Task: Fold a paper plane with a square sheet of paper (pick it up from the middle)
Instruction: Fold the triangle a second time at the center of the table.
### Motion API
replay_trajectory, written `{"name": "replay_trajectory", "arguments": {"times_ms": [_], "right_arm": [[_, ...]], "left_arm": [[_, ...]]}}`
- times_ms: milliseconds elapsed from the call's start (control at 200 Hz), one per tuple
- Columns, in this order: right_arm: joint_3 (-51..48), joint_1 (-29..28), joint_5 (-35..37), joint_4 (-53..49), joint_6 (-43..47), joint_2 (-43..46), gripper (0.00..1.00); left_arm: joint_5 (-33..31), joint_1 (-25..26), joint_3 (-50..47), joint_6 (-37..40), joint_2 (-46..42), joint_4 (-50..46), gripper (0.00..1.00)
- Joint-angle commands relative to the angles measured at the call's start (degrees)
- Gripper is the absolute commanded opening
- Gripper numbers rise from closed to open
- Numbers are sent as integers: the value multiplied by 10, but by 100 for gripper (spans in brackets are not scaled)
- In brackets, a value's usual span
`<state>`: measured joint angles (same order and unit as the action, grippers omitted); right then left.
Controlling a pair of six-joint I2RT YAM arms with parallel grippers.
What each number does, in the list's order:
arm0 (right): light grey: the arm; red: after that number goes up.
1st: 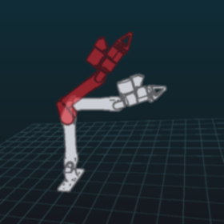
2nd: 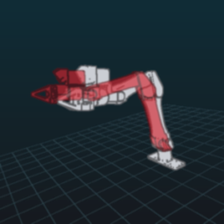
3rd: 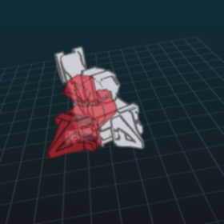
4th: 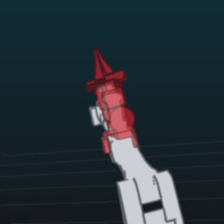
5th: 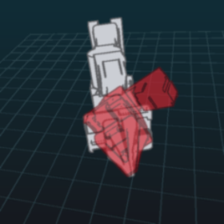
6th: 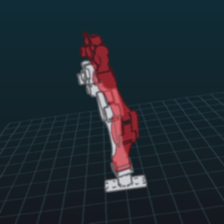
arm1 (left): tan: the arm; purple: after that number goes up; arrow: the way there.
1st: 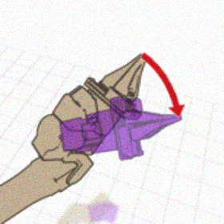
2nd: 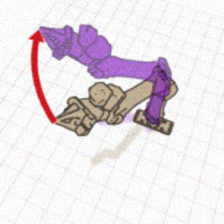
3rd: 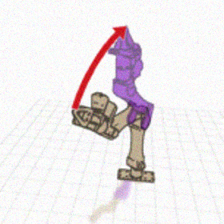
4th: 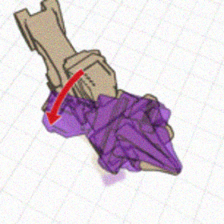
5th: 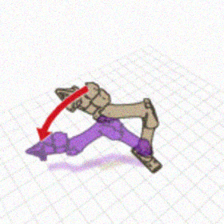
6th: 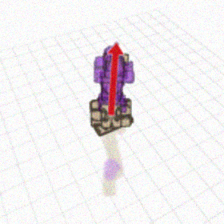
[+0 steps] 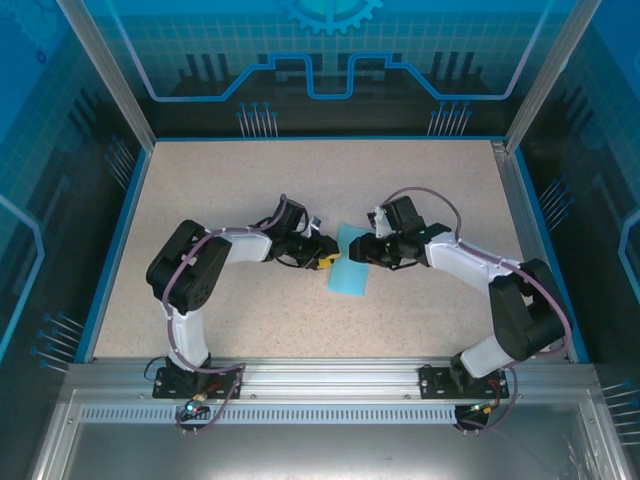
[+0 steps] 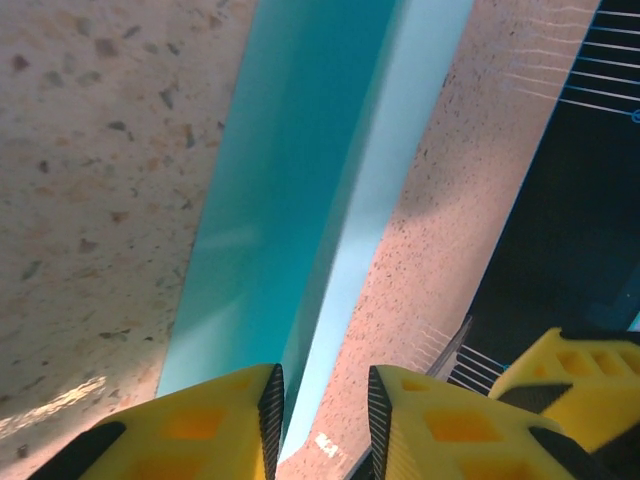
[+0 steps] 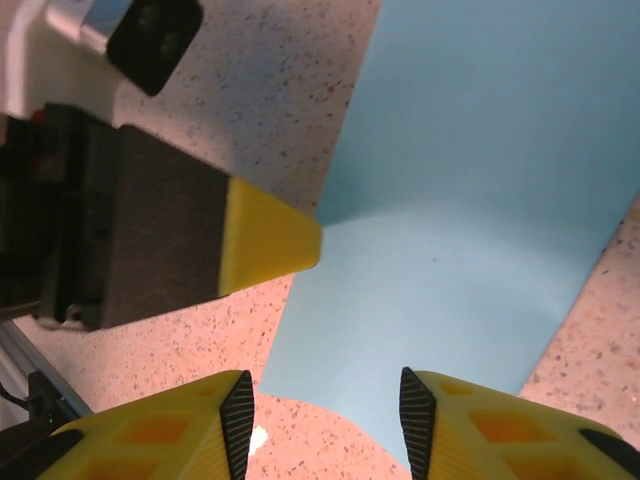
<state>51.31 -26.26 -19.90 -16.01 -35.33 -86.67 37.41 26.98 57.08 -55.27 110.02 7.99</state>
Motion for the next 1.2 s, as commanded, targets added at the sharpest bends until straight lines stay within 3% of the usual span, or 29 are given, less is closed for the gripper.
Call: {"name": "replay_trajectory", "arguments": {"times_ms": [0, 170, 490, 750, 965, 1195], "right_arm": [[-28, -28, 24, -21, 11, 35, 46], [-41, -92, 94, -29, 33, 63, 49], [14, -233, 284, -62, 60, 16, 63], [72, -293, 413, -109, 52, -51, 68], [114, -320, 458, -130, 53, -104, 62], [120, -330, 500, -150, 38, -111, 41]], "left_arm": [[36, -1, 20, -10, 15, 15, 32], [53, 0, 43, -5, 30, 1, 32], [43, 0, 56, -5, 26, -21, 24], [45, 1, 61, -16, 29, -14, 23], [48, 4, 66, -15, 27, -21, 23], [45, 4, 64, -12, 23, -25, 23]]}}
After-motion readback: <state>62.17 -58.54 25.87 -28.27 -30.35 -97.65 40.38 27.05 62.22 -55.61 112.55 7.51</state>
